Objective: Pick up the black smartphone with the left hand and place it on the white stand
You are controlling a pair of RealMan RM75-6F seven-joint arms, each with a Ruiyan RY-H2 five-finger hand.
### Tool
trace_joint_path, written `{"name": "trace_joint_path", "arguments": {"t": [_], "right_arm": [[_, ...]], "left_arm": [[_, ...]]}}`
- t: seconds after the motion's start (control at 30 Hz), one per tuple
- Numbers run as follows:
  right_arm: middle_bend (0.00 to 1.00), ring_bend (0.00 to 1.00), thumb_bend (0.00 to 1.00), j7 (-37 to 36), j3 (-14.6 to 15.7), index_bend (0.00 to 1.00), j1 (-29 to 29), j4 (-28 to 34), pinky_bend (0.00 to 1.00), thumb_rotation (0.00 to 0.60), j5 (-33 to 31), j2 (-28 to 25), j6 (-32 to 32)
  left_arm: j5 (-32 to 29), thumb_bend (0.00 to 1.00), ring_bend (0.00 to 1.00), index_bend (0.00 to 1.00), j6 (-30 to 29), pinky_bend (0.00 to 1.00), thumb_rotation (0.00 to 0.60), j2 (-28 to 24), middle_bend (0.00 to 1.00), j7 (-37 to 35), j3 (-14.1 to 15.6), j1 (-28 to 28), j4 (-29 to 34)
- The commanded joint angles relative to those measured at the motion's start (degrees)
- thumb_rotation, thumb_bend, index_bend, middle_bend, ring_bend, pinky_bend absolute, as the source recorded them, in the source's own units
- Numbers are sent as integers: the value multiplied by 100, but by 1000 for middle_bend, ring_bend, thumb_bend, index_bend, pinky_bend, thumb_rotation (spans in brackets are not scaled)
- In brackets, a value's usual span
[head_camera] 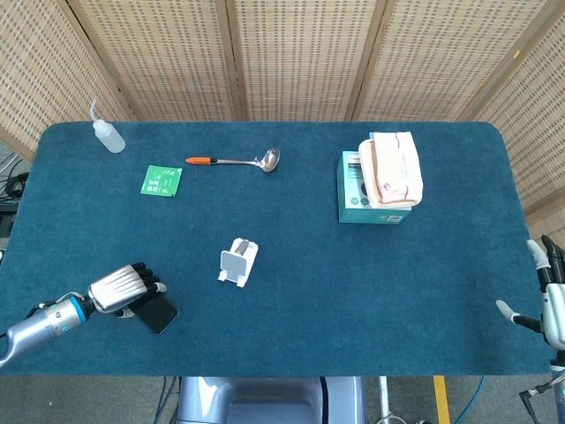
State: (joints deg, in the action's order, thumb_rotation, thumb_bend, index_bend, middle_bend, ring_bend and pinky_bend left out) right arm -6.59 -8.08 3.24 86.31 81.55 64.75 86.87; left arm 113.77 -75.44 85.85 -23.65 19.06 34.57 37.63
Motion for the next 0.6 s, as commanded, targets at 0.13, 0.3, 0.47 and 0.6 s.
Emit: {"name": "trace_joint_path", "arguments": {"t": [0.13,0.3,0.47,0.6], "right_arm": [[0,0,2,-36,-1,0,-7,-2,0,600,4,-12,9],[0,0,2,-82,-7,0,-13,3,0,600,-10,-28,4],[0,0,2,-125,-11,0,-18,6,0,600,-15,-45,4],[0,0,2,-213,-16,0,-25,-1,0,600,-16,-71,1]], "left_arm": [[-75,270,481,403,-148,339,600,-116,476,127,-73,18,159],[-247,251,481,403,-806,339,600,-456,476,546,-565,211,597],[-224,234,481,404,-988,339,600,-820,476,1160,-797,411,1206],[119,199,480,408,-1305,339,600,-1146,476,2745,-1175,752,1781]]}}
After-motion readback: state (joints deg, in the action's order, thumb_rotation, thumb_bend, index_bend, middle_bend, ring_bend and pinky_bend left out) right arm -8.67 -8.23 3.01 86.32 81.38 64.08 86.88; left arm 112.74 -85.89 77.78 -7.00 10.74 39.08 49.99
